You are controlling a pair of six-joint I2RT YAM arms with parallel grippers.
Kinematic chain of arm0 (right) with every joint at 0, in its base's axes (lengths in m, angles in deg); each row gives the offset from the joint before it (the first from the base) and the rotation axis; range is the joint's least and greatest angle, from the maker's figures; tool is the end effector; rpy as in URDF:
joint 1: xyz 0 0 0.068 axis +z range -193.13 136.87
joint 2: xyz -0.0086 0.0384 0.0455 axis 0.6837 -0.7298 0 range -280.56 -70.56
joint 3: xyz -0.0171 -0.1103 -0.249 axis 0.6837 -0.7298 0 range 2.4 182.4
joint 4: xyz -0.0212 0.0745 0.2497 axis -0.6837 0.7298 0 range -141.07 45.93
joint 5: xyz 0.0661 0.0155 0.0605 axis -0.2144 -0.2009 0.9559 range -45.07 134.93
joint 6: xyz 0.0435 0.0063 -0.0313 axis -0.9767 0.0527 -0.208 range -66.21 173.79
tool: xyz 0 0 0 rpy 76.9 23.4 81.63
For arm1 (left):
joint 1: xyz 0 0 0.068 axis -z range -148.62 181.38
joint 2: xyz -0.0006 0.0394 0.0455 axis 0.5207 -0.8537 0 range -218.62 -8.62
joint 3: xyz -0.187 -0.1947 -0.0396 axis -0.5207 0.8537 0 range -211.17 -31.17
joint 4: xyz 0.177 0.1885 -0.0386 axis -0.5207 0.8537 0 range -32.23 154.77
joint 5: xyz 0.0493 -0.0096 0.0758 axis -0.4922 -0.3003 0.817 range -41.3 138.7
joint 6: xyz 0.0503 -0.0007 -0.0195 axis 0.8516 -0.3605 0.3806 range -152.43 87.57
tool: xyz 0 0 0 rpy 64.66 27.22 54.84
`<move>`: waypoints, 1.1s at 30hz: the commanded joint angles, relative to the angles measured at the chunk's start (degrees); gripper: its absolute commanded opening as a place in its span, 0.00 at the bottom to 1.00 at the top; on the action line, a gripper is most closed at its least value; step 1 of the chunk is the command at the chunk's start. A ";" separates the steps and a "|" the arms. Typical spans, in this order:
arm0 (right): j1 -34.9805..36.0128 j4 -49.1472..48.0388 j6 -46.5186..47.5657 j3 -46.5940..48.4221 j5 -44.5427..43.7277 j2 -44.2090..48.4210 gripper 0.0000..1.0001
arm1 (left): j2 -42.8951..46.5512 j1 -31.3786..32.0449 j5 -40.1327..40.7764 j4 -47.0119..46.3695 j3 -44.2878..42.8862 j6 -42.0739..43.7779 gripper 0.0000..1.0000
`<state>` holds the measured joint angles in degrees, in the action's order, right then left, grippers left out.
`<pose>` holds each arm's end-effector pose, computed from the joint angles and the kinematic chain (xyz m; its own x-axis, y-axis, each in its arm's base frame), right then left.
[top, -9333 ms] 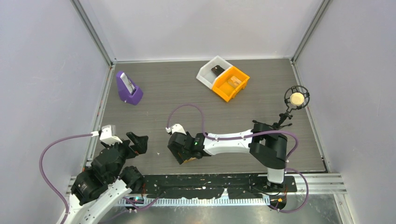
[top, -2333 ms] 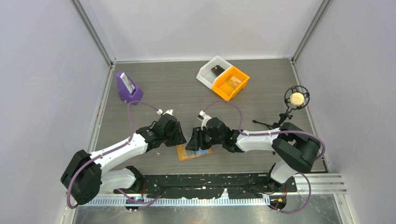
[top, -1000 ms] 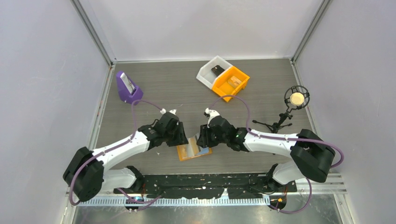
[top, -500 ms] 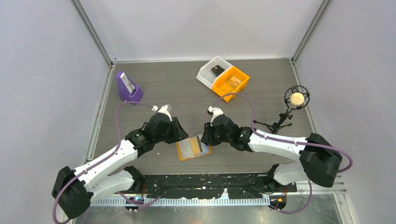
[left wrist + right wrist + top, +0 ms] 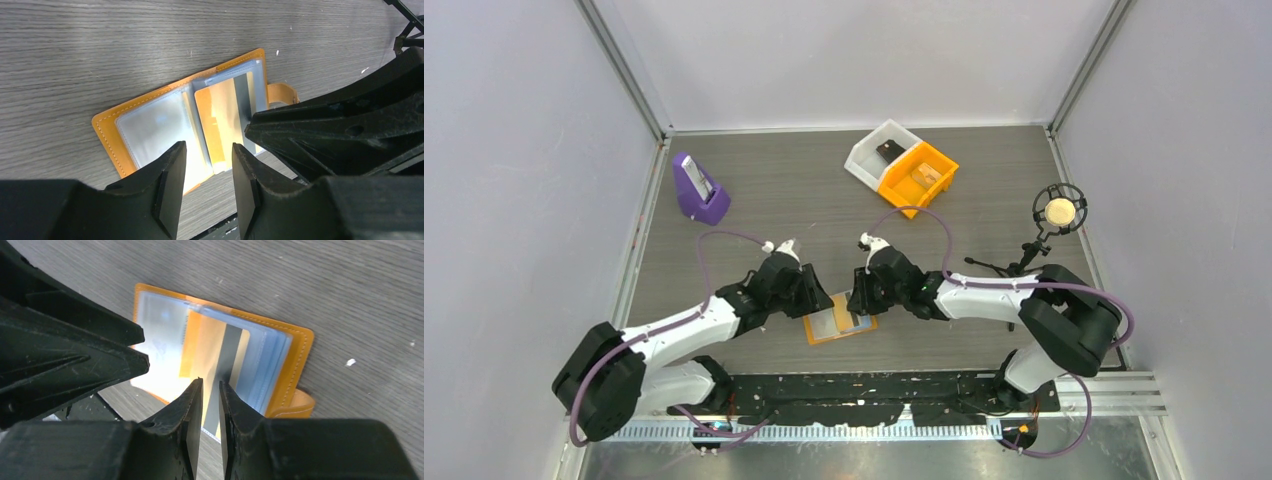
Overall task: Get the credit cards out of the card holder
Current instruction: Remove the credit card from the card holder.
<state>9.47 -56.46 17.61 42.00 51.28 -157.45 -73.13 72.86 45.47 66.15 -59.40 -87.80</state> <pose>0.1774 0.2387 0.1648 -0.8231 -0.1104 -0.5571 -0.4381 0.7476 0.4991 0.1615 -0.1455 0.1781 -0.8681 -0.3291 -0.3716 -0.0406 0.7932 -0.6077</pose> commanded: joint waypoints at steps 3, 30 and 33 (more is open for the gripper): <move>-0.98 -3.40 -0.92 -1.23 -0.53 -2.19 0.25 | -3.78 0.43 -1.76 -11.54 2.29 -0.76 0.43; -1.89 -6.13 -2.75 -5.13 0.76 -2.51 0.23 | -8.53 1.09 -2.65 -22.97 7.16 -5.31 0.29; -1.89 -6.01 -2.75 -5.21 0.59 -2.41 0.23 | -8.18 1.07 -2.21 -23.79 7.99 -6.67 0.14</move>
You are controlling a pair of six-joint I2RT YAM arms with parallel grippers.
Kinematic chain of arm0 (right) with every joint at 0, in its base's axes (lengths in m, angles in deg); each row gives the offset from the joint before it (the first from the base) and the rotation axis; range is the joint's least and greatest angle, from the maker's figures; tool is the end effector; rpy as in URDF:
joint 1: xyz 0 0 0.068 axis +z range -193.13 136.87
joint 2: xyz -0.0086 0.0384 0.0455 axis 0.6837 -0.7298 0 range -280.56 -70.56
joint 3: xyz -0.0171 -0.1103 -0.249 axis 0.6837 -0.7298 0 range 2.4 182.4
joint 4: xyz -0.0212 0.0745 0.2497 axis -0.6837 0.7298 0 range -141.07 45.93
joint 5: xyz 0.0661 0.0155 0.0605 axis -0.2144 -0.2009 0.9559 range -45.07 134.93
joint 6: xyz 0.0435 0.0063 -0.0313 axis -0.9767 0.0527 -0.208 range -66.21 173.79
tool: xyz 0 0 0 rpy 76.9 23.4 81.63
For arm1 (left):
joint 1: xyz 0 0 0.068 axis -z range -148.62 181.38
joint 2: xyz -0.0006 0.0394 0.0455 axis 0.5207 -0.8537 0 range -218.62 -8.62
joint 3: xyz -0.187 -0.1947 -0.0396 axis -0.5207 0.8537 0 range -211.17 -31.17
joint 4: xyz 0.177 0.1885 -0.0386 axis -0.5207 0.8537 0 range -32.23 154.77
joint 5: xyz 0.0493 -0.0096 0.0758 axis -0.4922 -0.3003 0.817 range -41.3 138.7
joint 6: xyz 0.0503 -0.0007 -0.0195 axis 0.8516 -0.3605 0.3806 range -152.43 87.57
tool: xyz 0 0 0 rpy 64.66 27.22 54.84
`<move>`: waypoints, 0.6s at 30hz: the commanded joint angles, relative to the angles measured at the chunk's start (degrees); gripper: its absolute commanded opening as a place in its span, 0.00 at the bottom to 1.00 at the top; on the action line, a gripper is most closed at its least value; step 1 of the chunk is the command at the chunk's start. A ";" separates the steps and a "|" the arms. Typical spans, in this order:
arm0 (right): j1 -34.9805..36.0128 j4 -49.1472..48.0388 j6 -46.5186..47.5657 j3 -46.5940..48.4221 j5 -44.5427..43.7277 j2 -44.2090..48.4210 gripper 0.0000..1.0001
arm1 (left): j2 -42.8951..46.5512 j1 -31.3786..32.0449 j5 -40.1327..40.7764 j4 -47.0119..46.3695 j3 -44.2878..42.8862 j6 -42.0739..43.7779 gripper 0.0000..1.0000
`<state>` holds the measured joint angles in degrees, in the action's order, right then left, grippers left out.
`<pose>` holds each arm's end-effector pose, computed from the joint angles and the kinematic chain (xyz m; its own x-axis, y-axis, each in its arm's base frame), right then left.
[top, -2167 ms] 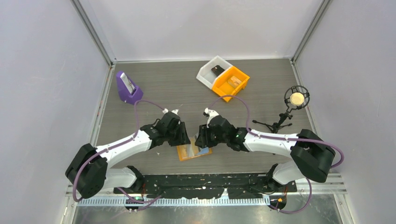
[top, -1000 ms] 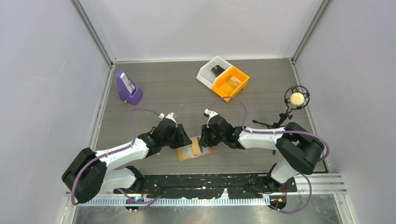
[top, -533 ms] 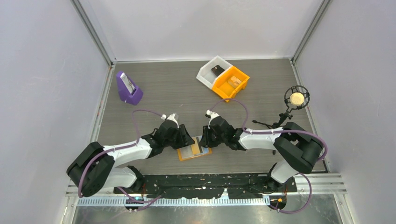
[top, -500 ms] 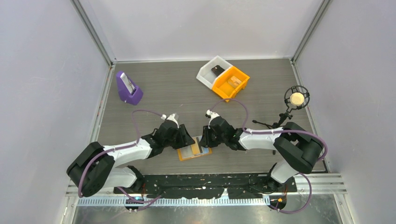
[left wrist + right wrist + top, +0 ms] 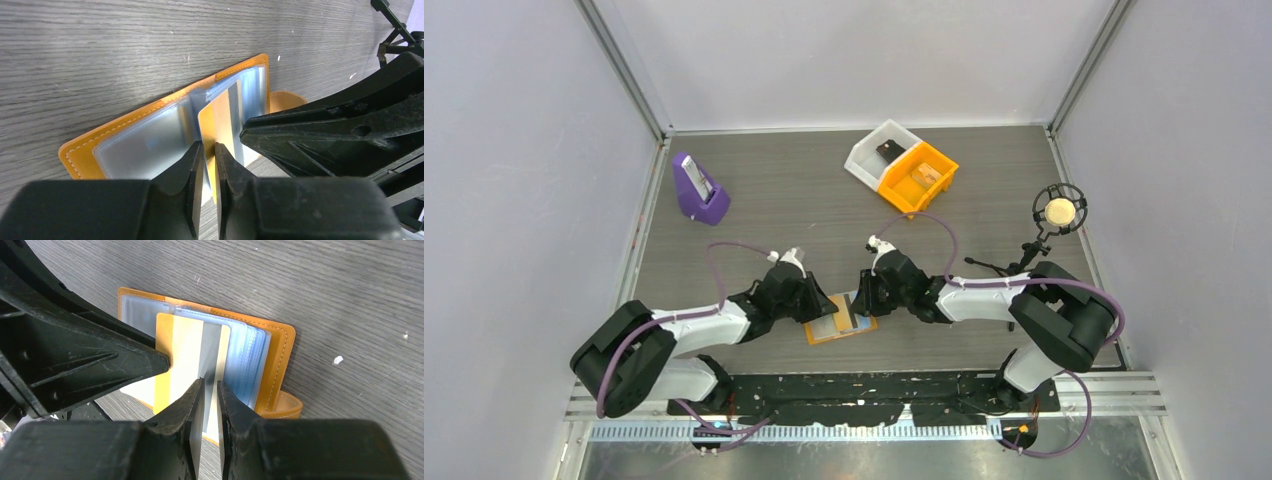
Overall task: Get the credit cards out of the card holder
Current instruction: Remove the credit card from the card holder.
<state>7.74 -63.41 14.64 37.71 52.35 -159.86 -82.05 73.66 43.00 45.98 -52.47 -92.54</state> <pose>0.1800 0.2287 0.1420 -0.8494 -0.0519 -0.5252 -0.3789 0.7527 0.5384 0.1648 -0.1546 0.1391 -0.8676 -0.3771 -0.3240 -0.0538 0.7192 -0.6928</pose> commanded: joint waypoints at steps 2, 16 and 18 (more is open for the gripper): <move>-0.16 1.06 0.22 -0.94 -0.62 0.00 0.23 | 1.70 0.26 0.48 -3.66 1.67 -3.09 0.01; -0.51 2.62 3.18 0.11 -2.49 1.80 0.23 | 17.75 0.26 10.17 19.05 0.41 -4.79 0.00; -0.51 2.36 5.04 0.42 -2.61 3.21 0.23 | 20.18 0.17 10.93 21.95 -0.17 -5.23 0.00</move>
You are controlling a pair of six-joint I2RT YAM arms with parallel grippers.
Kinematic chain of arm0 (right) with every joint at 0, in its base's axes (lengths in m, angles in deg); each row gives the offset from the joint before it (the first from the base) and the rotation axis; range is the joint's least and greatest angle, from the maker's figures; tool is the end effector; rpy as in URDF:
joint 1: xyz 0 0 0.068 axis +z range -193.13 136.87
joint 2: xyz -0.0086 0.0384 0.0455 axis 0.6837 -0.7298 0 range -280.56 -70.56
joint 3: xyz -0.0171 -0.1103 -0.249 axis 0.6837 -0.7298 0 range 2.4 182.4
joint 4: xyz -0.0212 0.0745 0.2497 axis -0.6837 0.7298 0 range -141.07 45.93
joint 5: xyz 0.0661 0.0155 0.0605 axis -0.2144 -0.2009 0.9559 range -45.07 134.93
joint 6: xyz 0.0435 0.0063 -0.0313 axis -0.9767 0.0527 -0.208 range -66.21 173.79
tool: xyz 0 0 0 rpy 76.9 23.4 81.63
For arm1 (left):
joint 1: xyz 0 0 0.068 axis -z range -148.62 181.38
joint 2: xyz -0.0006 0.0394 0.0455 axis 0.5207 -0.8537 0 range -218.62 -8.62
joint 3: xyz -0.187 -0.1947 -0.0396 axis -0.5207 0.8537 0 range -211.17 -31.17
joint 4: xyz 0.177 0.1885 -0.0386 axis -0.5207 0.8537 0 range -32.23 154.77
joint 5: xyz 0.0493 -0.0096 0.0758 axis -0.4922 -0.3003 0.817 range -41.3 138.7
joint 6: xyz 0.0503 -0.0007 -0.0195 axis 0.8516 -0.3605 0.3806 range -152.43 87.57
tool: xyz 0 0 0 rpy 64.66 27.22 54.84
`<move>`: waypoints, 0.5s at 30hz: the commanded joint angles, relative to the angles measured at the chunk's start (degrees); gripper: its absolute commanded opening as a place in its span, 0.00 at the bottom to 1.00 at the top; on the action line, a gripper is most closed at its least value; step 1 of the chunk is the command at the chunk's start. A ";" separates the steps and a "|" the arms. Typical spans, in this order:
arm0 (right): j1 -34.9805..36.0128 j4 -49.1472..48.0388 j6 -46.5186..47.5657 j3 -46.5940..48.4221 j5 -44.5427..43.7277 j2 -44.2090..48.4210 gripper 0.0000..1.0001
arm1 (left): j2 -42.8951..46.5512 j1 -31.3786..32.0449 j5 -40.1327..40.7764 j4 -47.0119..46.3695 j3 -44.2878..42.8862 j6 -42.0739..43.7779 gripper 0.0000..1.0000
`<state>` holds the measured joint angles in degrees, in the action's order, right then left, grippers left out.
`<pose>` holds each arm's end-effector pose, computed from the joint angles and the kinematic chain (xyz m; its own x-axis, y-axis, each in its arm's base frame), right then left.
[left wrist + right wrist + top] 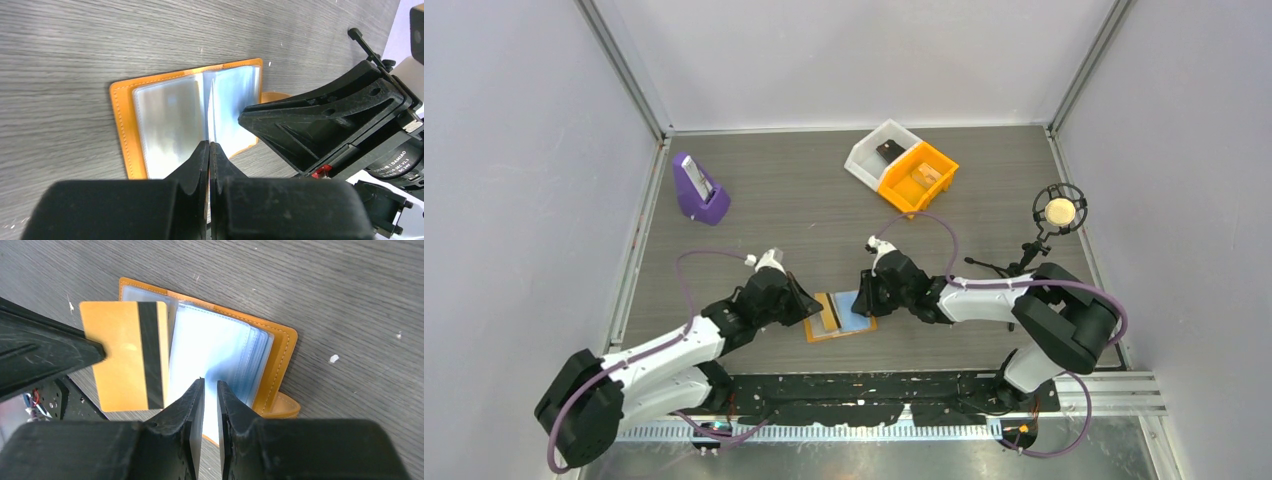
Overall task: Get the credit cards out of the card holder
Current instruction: Remove the credit card from the card holder.
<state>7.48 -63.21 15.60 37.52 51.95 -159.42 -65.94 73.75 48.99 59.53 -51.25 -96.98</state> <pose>0.1804 0.2268 0.1428 -0.8413 -0.0575 -0.5375 -0.3879 0.7568 0.5262 0.1435 -0.1306 0.1662 -0.8057 -0.4873 -0.3368 -0.1316 0.7016 -0.7003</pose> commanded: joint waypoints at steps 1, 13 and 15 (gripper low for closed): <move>-0.20 1.98 5.78 0.93 -2.07 3.93 0.24 | 5.55 0.08 5.24 10.43 -1.86 -1.11 0.00; 9.77 -20.74 36.51 -8.14 -14.89 21.80 0.31 | 25.41 -0.17 15.81 29.51 -8.48 -11.59 0.00; 13.85 -28.44 47.38 -11.66 -16.70 23.81 0.36 | 28.22 -0.26 16.86 31.07 -8.40 -14.52 0.00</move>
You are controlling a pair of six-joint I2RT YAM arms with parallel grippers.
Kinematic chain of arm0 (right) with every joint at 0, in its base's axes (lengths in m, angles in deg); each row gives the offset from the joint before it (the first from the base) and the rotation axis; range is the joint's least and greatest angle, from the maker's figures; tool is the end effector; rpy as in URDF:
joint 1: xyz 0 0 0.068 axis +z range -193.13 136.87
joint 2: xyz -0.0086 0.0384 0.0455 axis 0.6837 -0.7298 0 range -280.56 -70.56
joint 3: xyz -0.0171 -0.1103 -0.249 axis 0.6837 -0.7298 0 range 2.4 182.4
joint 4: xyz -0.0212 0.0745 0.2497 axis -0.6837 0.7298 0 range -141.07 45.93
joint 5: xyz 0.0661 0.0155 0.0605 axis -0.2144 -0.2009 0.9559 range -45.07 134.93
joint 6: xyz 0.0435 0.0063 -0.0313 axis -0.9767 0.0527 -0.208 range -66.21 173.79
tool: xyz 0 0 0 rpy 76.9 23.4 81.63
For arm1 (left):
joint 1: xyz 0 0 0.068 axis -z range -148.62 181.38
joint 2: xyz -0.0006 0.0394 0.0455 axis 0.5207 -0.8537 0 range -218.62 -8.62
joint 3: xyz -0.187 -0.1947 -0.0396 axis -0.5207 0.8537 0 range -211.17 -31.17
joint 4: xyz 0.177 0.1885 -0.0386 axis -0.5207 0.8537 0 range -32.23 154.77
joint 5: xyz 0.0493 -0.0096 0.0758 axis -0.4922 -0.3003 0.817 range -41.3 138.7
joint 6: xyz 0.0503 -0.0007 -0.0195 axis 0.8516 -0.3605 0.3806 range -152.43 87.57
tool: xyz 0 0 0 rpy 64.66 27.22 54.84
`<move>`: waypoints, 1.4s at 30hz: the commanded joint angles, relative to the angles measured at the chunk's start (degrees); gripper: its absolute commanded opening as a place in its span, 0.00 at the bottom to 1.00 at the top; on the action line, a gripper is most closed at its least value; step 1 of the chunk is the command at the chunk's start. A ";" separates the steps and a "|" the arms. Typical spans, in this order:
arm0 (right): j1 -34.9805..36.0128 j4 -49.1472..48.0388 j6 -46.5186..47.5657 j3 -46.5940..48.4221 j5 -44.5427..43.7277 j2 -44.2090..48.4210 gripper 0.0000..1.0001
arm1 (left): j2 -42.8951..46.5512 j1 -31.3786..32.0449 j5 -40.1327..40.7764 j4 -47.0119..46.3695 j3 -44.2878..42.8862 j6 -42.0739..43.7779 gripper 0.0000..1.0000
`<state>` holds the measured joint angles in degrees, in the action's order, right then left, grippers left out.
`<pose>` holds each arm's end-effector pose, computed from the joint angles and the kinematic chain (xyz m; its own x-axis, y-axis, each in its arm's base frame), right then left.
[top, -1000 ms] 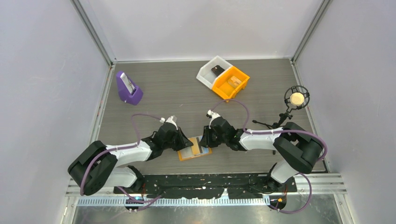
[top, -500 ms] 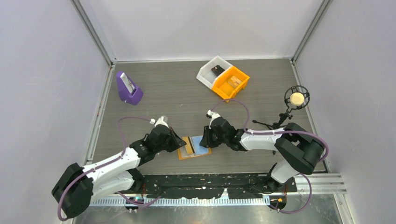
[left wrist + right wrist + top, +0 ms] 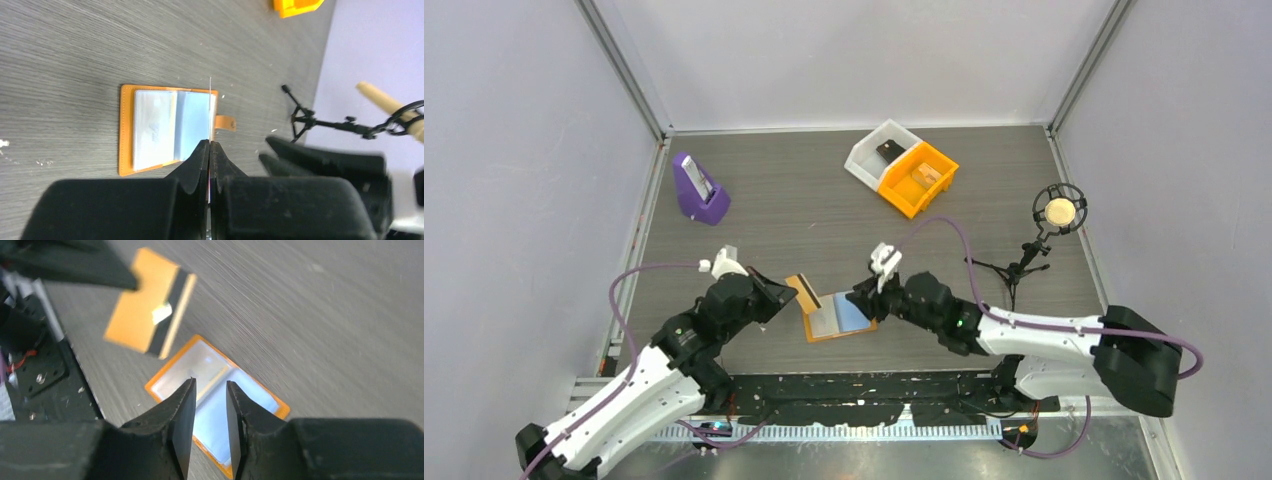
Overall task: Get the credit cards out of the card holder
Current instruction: Remove the credit card from the card holder, then place the credit card in the storage box.
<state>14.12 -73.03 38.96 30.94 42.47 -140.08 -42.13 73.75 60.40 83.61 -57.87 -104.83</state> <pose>0.1394 0.2141 0.2098 -0.3800 -0.1179 -0.9174 -0.7459 0.6256 0.2286 0.1098 -0.0903 0.2310 -0.6293 -0.6893 -0.3589 -0.2187 0.6002 -0.7694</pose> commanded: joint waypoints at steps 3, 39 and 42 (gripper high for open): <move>9.65 -21.07 34.21 -5.31 -6.64 4.48 0.40 | 7.84 -0.27 6.47 9.86 -2.02 -10.94 0.00; 23.65 -26.59 61.93 3.63 -9.33 -12.23 0.48 | 18.66 -0.30 1.55 11.38 2.26 -28.01 0.00; 23.69 -27.27 62.29 3.95 -10.66 -13.20 0.44 | 18.43 -0.30 1.31 11.24 1.97 -28.01 0.00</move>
<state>37.42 -96.67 99.55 34.13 34.01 -152.84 -23.95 73.49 60.88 94.98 -54.66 -132.11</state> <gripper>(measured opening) 0.458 0.009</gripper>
